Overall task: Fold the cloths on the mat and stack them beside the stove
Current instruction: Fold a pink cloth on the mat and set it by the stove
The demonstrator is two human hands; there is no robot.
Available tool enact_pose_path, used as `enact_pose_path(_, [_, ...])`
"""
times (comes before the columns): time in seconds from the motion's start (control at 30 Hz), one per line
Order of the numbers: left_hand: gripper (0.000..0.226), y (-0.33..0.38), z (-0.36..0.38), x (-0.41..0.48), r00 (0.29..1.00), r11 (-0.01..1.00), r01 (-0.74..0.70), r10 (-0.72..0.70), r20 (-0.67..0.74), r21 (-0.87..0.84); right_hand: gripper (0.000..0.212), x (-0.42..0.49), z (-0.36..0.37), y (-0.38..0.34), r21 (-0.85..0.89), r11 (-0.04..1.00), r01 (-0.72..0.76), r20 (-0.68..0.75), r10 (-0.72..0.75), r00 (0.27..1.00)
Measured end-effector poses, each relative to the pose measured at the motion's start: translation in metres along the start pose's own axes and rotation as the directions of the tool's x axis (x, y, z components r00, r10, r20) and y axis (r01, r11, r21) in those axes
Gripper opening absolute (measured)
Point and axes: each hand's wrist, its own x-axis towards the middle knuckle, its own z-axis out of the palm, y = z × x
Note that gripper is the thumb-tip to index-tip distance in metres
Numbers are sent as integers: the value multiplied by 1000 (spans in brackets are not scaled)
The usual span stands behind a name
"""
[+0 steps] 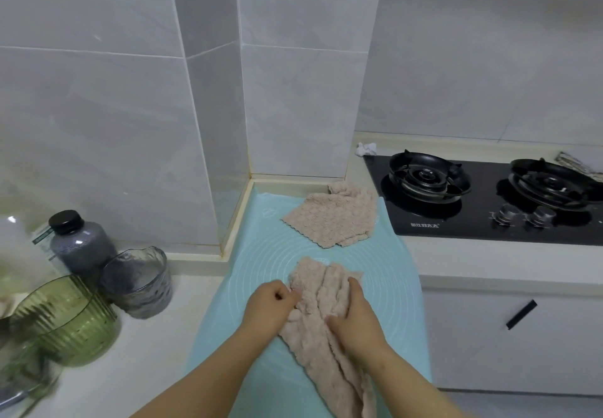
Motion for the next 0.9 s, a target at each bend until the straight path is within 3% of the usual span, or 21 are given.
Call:
enact_pose_path(0.1, [21, 8, 0, 8, 989, 999, 11, -16, -144, -35, 69, 1, -2, -4, 7, 999, 43, 30, -43, 999])
enact_pose_path(0.23, [68, 16, 1, 17, 983, 962, 168, -147, 109, -217, 61, -1, -9, -9, 176, 971, 164, 29, -171, 985])
enact_pose_path(0.3, [65, 17, 0, 22, 986, 969, 126, -99, 133, -212, 63, 2, -17, -9, 232, 957, 175, -6, -179, 984])
enact_pose_path(0.43, [41, 17, -13, 29, 995, 971, -71, 52, -90, -226, 60, 10, -38, -9, 367, 915, 166, -151, -117, 982])
enact_pose_path(0.5, [36, 13, -23, 35, 984, 988, -98, 78, -159, -123, 65, 17, -44, -3, 394, 913, 109, -222, -20, 975])
enact_pose_path(0.6, [44, 5, -29, 43, 993, 954, 3, 33, -114, 299, 78, 26, -46, 9, 251, 966, -67, -334, 152, 930])
enact_pose_path(0.7, [47, 8, -23, 34, 993, 882, -24, 74, -89, 471, 76, 23, -42, 10, -57, 991, -123, -349, 96, 932])
enact_pose_path(0.8, [45, 6, -10, 28, 971, 793, -238, 198, 131, 561, 65, 22, -35, 12, -262, 965, 20, -256, -90, 962])
enact_pose_path(0.9, [57, -10, -1, 25, 922, 667, -355, 133, 364, 655, 52, 21, -25, 20, -288, 931, 222, -114, -264, 958])
